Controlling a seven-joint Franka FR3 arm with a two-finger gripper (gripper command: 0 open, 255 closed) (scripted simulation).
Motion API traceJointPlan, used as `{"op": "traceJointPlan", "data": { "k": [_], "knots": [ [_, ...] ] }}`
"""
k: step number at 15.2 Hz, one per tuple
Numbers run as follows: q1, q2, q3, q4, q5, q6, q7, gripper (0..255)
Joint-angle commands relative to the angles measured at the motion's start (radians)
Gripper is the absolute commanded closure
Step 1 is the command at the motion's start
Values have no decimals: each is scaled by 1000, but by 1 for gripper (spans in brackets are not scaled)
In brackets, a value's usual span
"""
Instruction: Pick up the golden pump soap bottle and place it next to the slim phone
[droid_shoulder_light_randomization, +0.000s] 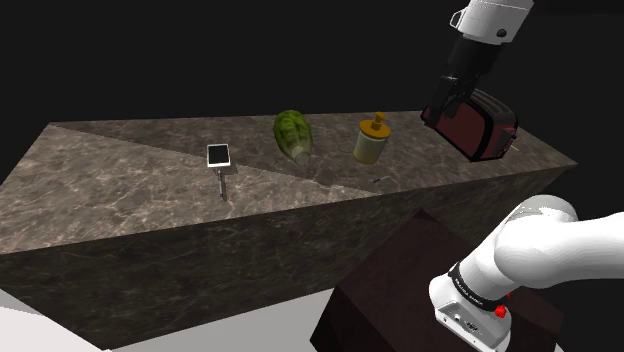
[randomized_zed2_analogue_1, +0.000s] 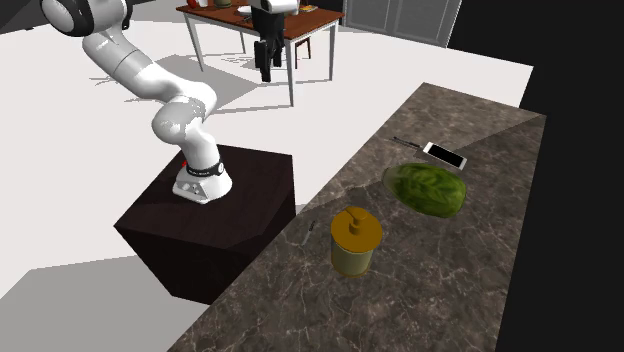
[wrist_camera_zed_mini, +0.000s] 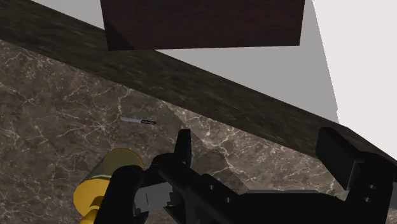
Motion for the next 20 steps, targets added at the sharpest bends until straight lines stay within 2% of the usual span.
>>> {"op": "traceJointPlan", "data": {
  "k": [1,10,20],
  "knots": [
    [0,0,0,0,0,0,0,0],
    [-49,216,-110,7,-76,207,-116,0],
    [-91,525,-221,133,-100,392,-238,0]
  ]
}}
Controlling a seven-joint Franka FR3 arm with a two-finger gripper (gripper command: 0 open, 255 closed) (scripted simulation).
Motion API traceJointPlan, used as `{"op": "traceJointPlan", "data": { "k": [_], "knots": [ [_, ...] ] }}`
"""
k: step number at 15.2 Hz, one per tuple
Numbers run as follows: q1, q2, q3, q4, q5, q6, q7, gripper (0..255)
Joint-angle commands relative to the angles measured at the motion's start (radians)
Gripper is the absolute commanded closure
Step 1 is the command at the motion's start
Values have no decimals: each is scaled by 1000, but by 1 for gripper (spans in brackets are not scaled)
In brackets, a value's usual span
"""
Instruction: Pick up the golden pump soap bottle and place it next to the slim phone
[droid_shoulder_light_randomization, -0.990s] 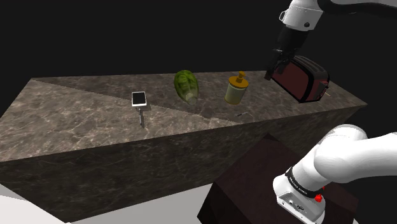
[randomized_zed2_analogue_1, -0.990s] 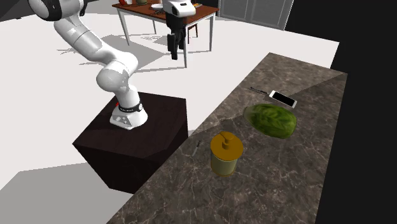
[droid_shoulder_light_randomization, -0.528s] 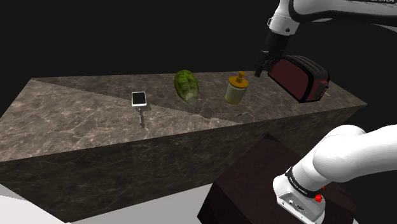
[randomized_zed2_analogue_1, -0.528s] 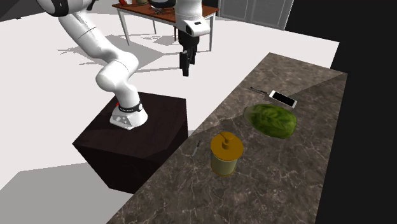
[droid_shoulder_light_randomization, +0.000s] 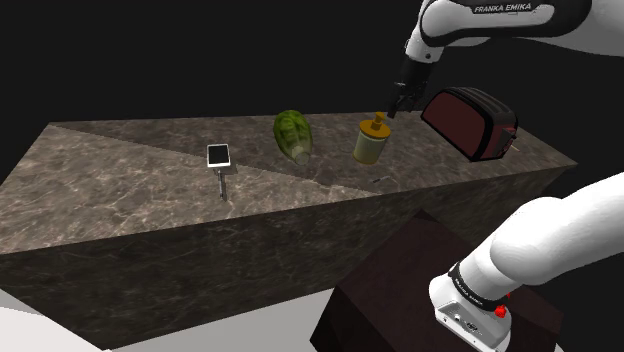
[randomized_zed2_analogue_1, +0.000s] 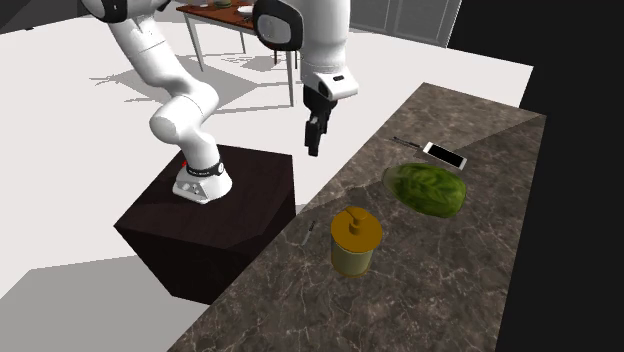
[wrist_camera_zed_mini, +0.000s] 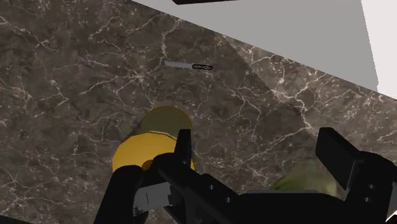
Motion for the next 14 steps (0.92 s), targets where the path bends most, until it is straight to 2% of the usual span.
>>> {"op": "traceJointPlan", "data": {
  "k": [1,8,14],
  "knots": [
    [-6,69,-19,41,4,29,-23,0],
    [-38,316,-78,212,43,101,-115,0],
    [-78,521,-104,392,95,120,-184,0]
  ]
}}
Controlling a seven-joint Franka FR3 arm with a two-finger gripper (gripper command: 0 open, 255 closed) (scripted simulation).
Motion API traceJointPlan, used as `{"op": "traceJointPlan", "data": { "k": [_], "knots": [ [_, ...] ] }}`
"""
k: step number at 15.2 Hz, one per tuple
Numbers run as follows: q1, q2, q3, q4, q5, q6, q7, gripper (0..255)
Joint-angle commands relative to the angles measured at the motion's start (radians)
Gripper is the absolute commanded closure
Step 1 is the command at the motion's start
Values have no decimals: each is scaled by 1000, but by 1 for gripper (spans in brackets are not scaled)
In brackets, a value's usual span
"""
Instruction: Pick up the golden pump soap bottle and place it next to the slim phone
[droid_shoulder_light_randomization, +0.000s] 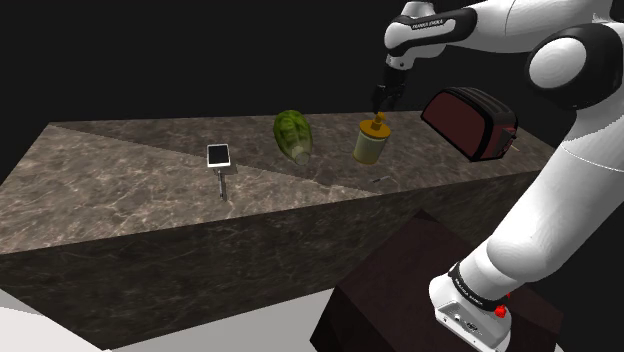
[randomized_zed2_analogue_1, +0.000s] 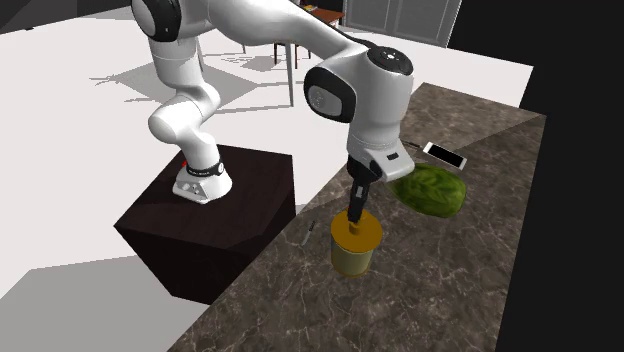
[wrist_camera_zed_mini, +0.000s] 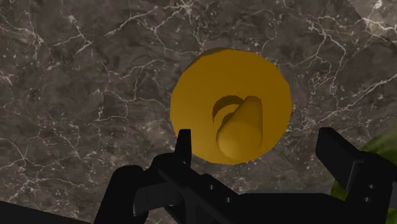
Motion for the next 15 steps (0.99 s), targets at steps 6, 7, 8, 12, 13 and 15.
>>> {"op": "traceJointPlan", "data": {
  "k": [6,7,8,12,13,15],
  "knots": [
    [-8,50,-1,-27,14,77,-14,0],
    [-8,54,0,-36,16,89,-15,0],
    [-8,56,0,-41,16,96,-16,0],
    [-8,56,0,-41,17,96,-16,0],
    [-8,56,0,-41,17,96,-16,0],
    [-8,56,0,-41,16,96,-16,0]
  ]
}}
